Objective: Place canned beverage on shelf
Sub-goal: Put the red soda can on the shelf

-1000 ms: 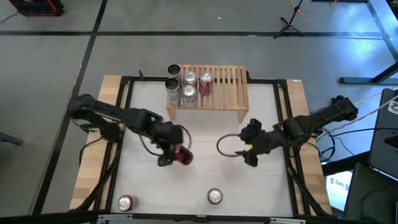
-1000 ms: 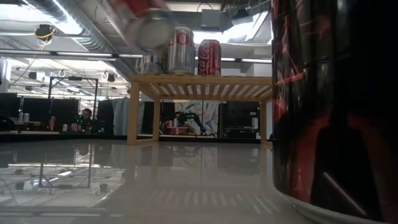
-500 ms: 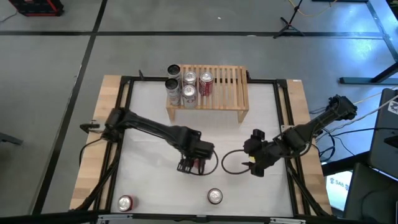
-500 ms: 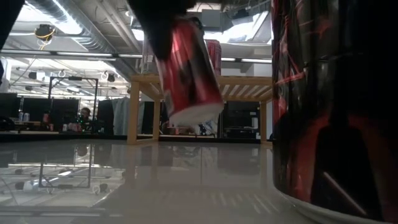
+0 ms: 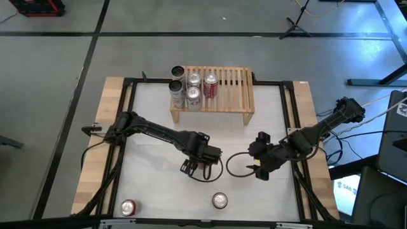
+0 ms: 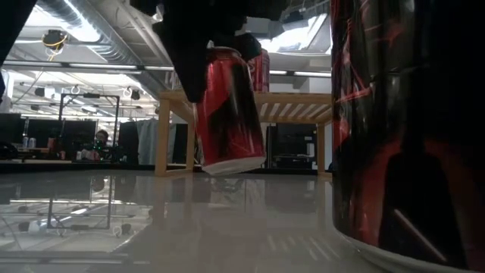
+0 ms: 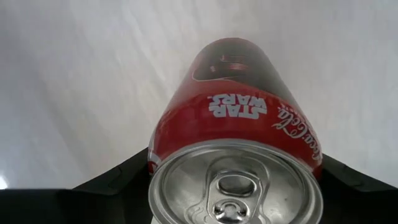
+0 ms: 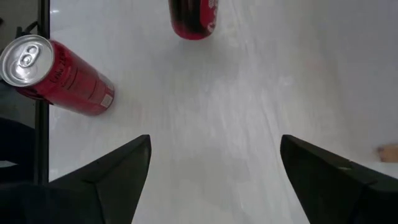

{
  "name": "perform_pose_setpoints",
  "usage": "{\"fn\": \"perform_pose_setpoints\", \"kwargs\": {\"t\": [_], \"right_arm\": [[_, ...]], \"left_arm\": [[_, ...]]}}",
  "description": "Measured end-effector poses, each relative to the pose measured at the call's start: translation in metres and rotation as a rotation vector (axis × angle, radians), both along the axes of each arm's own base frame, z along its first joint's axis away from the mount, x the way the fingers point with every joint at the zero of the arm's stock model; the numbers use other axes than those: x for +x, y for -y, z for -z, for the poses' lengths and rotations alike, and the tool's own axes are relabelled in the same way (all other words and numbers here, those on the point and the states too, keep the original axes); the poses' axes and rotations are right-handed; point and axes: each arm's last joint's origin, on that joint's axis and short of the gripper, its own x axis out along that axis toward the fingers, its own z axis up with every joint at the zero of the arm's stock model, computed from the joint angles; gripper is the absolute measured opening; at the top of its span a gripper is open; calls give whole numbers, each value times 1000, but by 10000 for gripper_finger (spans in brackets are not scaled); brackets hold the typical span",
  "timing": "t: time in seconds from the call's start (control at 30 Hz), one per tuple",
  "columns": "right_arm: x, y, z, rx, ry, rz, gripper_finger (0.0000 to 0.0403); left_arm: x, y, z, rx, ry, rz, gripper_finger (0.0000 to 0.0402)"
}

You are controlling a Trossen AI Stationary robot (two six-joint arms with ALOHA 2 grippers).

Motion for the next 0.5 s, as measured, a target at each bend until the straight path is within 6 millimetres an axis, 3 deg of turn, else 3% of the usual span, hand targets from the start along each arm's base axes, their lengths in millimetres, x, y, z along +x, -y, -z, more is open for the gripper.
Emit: {"fn": "perform_pose_setpoints", "kwargs": {"t": [0.27, 0.5], "right_arm": [[2, -1, -2, 18, 28, -1, 347], [3, -2, -2, 16, 40, 3, 347]], "left_arm": [[-3, -3, 0, 85, -16, -5, 278], [-5, -5, 13, 128, -113, -5, 278]]}}
